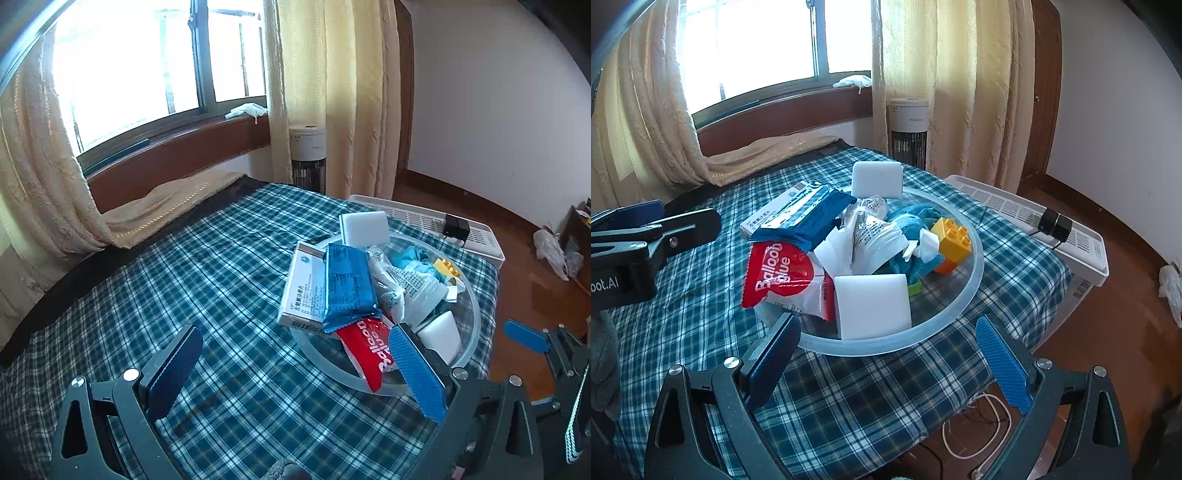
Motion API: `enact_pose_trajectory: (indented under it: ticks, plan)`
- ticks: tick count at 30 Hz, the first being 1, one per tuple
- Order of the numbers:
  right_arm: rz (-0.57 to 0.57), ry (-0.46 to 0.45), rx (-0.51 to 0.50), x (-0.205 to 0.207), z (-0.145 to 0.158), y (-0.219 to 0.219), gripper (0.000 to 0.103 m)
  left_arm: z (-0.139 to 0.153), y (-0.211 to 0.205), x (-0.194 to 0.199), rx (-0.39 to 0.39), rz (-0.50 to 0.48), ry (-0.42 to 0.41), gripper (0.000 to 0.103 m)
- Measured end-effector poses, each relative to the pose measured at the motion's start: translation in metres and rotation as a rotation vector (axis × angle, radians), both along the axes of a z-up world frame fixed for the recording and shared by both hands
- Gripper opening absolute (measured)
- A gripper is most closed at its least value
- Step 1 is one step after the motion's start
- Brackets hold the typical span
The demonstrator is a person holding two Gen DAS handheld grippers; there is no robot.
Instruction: Organize objects
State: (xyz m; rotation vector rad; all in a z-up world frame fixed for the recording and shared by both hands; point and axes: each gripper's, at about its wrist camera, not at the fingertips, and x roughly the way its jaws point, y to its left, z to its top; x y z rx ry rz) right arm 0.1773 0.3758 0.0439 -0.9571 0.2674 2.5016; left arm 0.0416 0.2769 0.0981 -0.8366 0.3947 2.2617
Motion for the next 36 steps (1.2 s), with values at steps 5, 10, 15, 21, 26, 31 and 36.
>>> enact_pose_trajectory:
  ticks: [5,10,15,21,26,31,36]
  plan:
    - [-0.003,-0.002,0.002,0.000,-0.001,0.001,0.097,-0.002,0.001,0.001,-0.006,-0.009,-0.002,0.103]
    - [-0.024,-0.015,0.041,-0.003,-0.001,-0.001,0.097,-0.005,0.003,0.000,-0.023,-0.008,-0.001,0.103]
    - [-0.014,-0.027,0.040,-0.005,-0.004,-0.001,0.097,-0.008,0.006,0.001,-0.056,-0.002,0.012,0.103]
    - [-0.020,-0.036,0.035,-0.005,-0.007,0.000,0.097,-0.013,0.007,0.001,-0.080,0.000,0.009,0.103]
    - [-0.033,-0.056,0.038,-0.008,-0.008,0.001,0.097,-0.014,0.008,0.001,-0.082,-0.007,0.000,0.103]
    - [-0.029,-0.061,0.028,-0.010,-0.011,0.001,0.097,-0.017,0.009,0.001,-0.092,-0.014,-0.016,0.103]
    - [-0.022,-0.062,0.022,-0.011,-0.013,0.001,0.097,-0.020,0.010,0.001,-0.102,-0.010,-0.025,0.103]
